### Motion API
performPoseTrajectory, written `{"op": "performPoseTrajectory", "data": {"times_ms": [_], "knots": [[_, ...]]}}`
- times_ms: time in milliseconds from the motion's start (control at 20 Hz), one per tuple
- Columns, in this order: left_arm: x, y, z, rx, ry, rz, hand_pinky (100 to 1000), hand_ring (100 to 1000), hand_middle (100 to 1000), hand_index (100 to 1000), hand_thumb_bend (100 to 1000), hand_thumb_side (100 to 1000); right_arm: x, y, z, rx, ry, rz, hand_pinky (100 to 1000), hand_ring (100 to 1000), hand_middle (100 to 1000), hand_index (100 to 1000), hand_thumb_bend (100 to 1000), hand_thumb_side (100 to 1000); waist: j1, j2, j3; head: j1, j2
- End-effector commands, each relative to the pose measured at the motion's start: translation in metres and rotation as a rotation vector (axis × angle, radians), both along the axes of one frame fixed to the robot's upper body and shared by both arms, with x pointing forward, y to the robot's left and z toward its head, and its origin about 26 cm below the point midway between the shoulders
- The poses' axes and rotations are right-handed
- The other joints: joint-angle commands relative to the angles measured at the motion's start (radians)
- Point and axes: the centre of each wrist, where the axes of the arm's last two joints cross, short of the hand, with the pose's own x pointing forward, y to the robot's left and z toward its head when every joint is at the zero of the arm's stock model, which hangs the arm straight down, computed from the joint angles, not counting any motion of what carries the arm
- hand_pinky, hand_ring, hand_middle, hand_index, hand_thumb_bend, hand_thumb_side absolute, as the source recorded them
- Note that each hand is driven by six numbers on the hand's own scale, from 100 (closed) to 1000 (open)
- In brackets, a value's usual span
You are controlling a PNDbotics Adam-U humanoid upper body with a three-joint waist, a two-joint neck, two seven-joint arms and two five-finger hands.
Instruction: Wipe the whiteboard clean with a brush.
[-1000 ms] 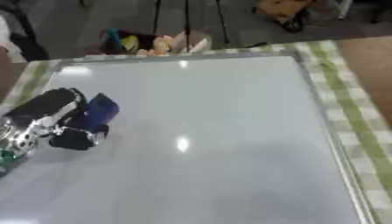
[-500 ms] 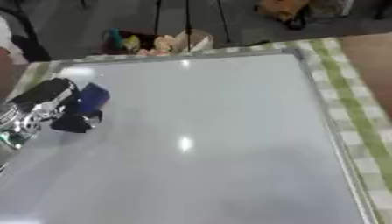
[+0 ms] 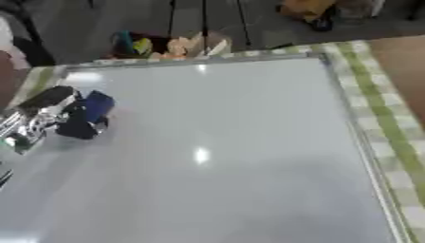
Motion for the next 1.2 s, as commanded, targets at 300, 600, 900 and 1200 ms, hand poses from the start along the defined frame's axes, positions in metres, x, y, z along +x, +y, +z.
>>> {"op": "performPoseTrajectory", "data": {"times_ms": [300,600,900,1200], "knots": [[0.009,0.011,0.009,-0.118,0.006,0.011,426,541,467,100,180,386,-0.003,-0.004,0.008,-0.023,-0.042,0.003,658,583,511,696,100,785,-0.010,-0.019,-0.004,0.008,-0.010],[0.014,0.016,0.001,-0.120,0.016,0.012,429,545,462,100,191,386,-0.003,-0.004,0.008,-0.020,-0.039,0.002,658,582,510,697,100,785,-0.013,-0.017,-0.004,0.010,-0.011],[0.014,0.019,-0.002,-0.031,-0.002,0.033,436,553,455,110,202,373,-0.003,-0.004,0.007,-0.019,-0.035,0.003,658,582,510,697,100,786,-0.012,-0.019,0.000,0.009,-0.014],[0.013,0.020,0.000,0.013,0.013,0.022,443,560,456,136,213,368,-0.003,-0.004,0.007,-0.022,-0.031,0.004,659,582,509,697,100,788,-0.013,-0.020,0.003,0.006,-0.011]]}}
